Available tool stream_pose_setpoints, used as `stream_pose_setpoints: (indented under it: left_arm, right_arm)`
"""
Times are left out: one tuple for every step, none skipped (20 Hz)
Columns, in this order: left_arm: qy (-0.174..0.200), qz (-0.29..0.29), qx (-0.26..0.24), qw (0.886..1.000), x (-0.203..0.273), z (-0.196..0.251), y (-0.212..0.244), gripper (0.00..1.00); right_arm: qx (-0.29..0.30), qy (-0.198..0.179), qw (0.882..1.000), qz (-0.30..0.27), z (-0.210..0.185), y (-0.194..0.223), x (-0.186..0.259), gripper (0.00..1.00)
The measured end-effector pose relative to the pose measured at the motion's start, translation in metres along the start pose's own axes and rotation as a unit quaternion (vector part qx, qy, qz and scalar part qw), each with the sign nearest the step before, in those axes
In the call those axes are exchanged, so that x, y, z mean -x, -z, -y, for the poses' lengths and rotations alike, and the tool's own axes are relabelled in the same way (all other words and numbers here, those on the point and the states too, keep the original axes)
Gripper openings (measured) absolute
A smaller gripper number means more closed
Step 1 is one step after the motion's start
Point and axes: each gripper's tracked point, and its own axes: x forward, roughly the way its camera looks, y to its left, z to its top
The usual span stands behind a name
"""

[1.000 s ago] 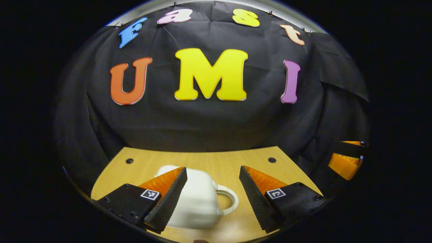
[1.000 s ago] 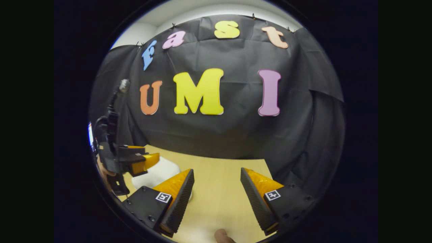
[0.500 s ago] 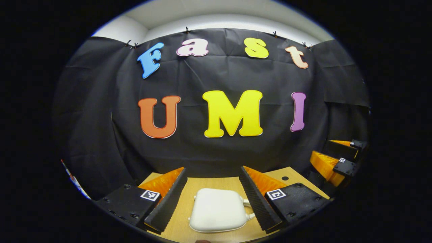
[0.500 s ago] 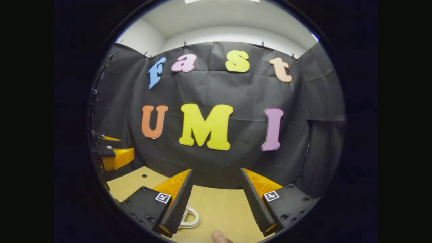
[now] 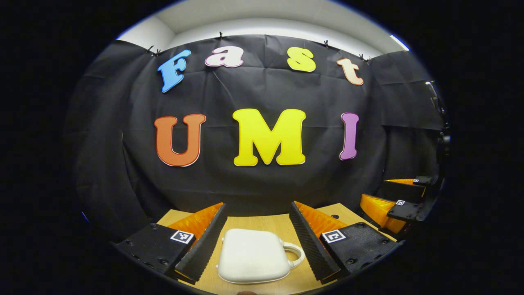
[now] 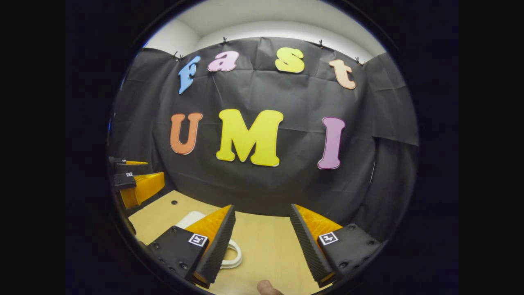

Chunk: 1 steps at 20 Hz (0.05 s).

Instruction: First open the suitcase, pack the skin care products into it, and then close the suitcase.

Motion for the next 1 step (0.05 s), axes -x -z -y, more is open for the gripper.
stream_pose_setpoints:
  left_arm:
    - [0.006, -0.003, -0.001, 1.0, -0.0045, 0.0062, 0.0026, 0.98]
  right_arm:
    - [0.0, 0.005, 1.0, 0.001, 0.0057, -0.0008, 0.0001, 0.8]
